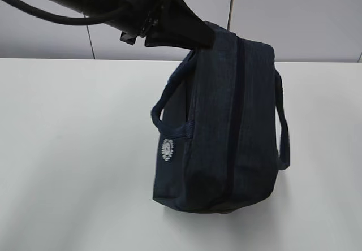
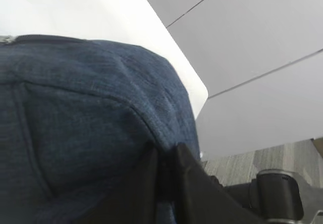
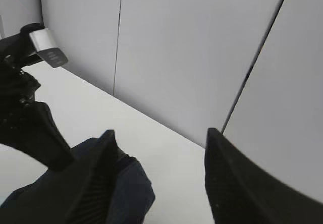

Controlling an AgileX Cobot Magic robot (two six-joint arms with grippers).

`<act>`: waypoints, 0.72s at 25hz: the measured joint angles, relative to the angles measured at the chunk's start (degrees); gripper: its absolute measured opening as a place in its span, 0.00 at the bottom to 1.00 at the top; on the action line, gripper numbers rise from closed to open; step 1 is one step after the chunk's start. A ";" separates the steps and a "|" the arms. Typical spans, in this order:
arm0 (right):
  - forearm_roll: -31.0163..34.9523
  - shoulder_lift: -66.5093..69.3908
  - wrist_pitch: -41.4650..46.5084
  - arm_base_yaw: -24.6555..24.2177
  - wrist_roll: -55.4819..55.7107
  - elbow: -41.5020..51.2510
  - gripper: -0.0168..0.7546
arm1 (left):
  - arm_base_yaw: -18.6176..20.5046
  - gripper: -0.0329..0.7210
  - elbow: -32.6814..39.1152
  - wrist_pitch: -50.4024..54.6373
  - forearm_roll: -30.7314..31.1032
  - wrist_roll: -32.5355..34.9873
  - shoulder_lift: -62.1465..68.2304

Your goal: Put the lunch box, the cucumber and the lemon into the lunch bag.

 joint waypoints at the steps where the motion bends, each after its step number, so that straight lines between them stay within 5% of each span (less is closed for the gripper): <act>1: -0.45 -0.24 0.00 0.00 0.64 0.67 0.56 | 0.00 0.07 0.00 -0.79 -0.43 0.00 0.71; 18: -2.57 0.61 1.24 0.00 2.65 5.12 0.56 | 7.99 0.10 -0.23 -6.01 -4.55 6.37 13.24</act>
